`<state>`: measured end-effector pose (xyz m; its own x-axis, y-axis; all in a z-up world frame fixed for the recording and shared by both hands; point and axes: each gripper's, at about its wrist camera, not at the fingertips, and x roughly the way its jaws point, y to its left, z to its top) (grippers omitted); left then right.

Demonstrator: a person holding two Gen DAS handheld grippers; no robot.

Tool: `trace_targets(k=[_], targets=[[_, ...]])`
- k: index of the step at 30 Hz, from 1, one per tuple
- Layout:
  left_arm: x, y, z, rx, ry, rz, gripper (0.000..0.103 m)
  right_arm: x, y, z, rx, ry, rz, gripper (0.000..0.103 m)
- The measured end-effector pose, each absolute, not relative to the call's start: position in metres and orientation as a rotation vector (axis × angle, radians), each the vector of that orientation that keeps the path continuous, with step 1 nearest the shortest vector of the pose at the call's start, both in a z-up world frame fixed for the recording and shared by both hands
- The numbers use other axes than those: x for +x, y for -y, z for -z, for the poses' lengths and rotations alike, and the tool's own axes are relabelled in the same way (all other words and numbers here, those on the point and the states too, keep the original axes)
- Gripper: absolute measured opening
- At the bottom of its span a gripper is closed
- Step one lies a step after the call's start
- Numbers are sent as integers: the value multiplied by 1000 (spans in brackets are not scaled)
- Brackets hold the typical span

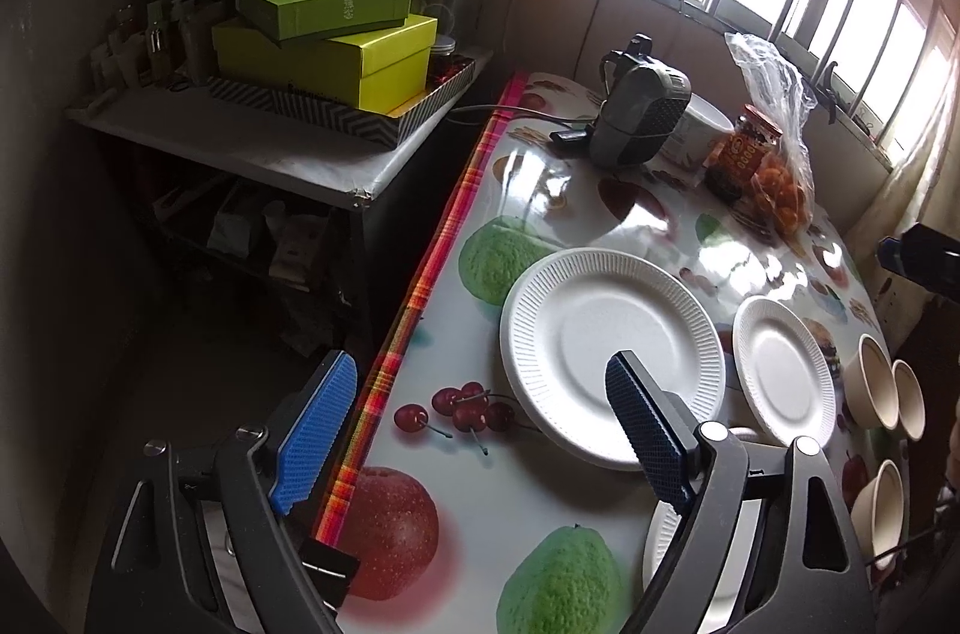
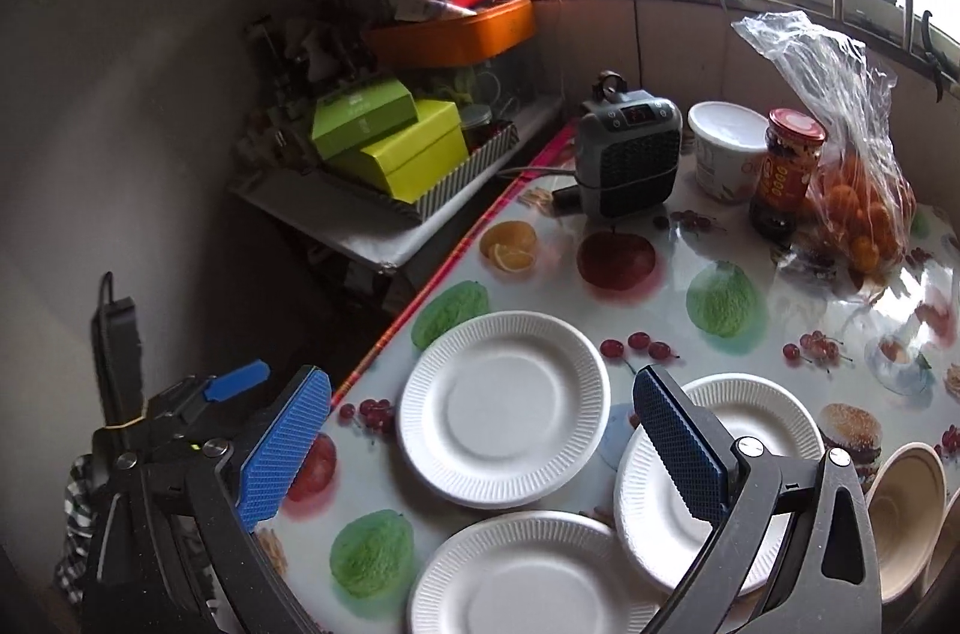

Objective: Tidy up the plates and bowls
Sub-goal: 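Move the left tool toward a white paper plate while the right tool approaches another plate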

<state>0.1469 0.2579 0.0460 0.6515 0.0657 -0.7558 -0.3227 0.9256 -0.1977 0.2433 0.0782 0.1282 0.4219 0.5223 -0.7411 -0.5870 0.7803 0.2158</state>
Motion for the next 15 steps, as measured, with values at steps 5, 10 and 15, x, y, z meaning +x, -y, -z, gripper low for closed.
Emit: trace_targets(k=[5, 10, 15], targets=[[157, -266, -29, -362, -875, -238, 84, 281, -88, -83, -94, -971, -615, 102], [174, -266, -5, -373, -940, -202, 71, 305, -82, -43, -106, -1030, -566, 92], [187, -265, 13, -411, -978, -180, 66, 321, -74, -16, -82, -1087, -549, 84]])
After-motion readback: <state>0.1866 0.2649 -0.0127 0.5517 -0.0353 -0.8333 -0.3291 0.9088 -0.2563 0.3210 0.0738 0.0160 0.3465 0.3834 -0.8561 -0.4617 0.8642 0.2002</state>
